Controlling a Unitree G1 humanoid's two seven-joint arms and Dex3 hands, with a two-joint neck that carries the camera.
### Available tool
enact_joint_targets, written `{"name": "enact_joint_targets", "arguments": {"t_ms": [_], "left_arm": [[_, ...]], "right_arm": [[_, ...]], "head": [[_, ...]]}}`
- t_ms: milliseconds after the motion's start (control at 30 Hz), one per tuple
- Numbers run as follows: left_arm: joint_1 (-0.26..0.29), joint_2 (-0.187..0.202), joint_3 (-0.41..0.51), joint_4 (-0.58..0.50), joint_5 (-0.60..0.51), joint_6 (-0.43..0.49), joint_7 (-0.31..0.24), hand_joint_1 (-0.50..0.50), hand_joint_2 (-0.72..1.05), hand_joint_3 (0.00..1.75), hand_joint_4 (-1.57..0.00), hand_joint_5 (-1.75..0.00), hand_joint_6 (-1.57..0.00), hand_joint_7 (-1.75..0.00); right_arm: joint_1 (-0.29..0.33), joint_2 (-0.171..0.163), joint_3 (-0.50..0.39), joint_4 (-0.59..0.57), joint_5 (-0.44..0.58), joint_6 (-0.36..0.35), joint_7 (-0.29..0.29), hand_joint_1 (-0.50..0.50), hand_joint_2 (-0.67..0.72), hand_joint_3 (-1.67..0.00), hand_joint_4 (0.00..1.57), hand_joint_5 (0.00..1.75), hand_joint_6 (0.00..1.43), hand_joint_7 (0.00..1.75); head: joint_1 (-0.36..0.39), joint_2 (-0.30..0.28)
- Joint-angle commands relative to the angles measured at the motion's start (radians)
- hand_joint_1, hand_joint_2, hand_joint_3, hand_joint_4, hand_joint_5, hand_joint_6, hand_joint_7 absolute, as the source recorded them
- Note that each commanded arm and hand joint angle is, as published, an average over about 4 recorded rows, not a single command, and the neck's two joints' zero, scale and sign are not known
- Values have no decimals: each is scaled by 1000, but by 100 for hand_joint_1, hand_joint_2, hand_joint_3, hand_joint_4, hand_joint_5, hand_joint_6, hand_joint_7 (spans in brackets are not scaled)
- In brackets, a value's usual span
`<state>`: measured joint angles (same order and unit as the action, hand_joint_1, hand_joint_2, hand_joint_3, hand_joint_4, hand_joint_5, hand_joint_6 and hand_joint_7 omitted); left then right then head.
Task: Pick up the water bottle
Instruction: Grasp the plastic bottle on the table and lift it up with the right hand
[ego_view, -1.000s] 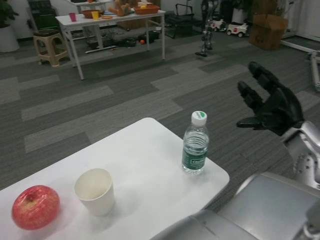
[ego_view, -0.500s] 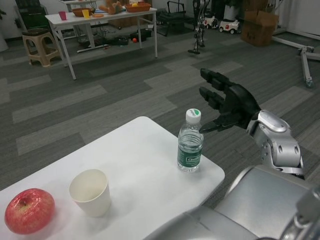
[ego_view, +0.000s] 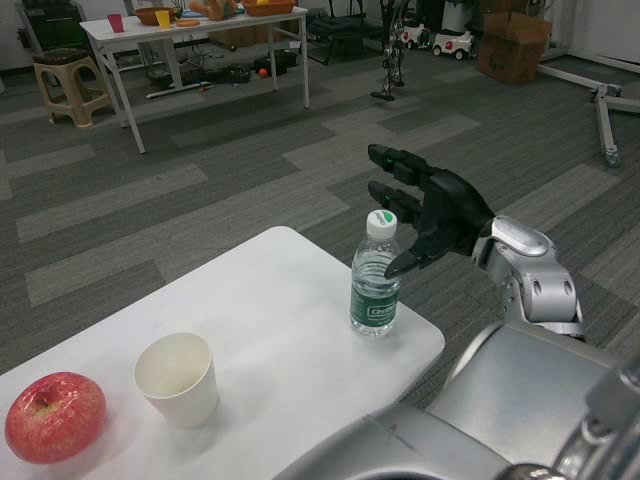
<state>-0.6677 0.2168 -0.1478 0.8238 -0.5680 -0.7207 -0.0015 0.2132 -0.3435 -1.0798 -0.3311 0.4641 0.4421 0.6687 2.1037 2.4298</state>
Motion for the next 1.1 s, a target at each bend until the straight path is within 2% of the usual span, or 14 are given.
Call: {"name": "enact_joint_targets", "arguments": {"t_ms": [33, 200, 333, 600, 800, 1100], "left_arm": [[7, 13, 3, -8, 2, -5, 0, -50, 16, 9, -30, 0, -29, 0], [8, 14, 4, -9, 2, -5, 0, -50, 16, 9, -30, 0, -29, 0], [12, 17, 7, -13, 2, -5, 1, -50, 16, 9, -30, 0, -29, 0], [14, 16, 14, -20, 2, -9, 2, -50, 16, 9, -30, 0, -29, 0], [14, 16, 14, -20, 2, -9, 2, -50, 16, 9, -30, 0, -29, 0], [14, 15, 17, -20, 2, -12, 1, -50, 16, 9, -30, 0, -29, 0]], "right_arm": [[0, 12, 7, -5, -29, 8, 10, -27, -3, 0, 0, 0, 0, 0], [-1, 28, 35, 1, -58, 8, 23, -23, -10, 0, 0, 0, 0, 0], [5, 34, 49, 3, -69, 8, 27, -25, -16, 0, 0, 0, 0, 0], [6, 67, 123, 12, -144, 7, 37, -21, -16, 0, 0, 0, 0, 0], [5, 74, 172, 37, -160, 7, 37, -21, -22, 0, 0, 0, 0, 0], [24, 88, 225, 43, -172, 7, 45, -21, -19, 0, 0, 0, 0, 0]], "head": [[0, 0], [0, 0], [-7, -9], [-16, -15], [-35, -24], [-36, -33]]}}
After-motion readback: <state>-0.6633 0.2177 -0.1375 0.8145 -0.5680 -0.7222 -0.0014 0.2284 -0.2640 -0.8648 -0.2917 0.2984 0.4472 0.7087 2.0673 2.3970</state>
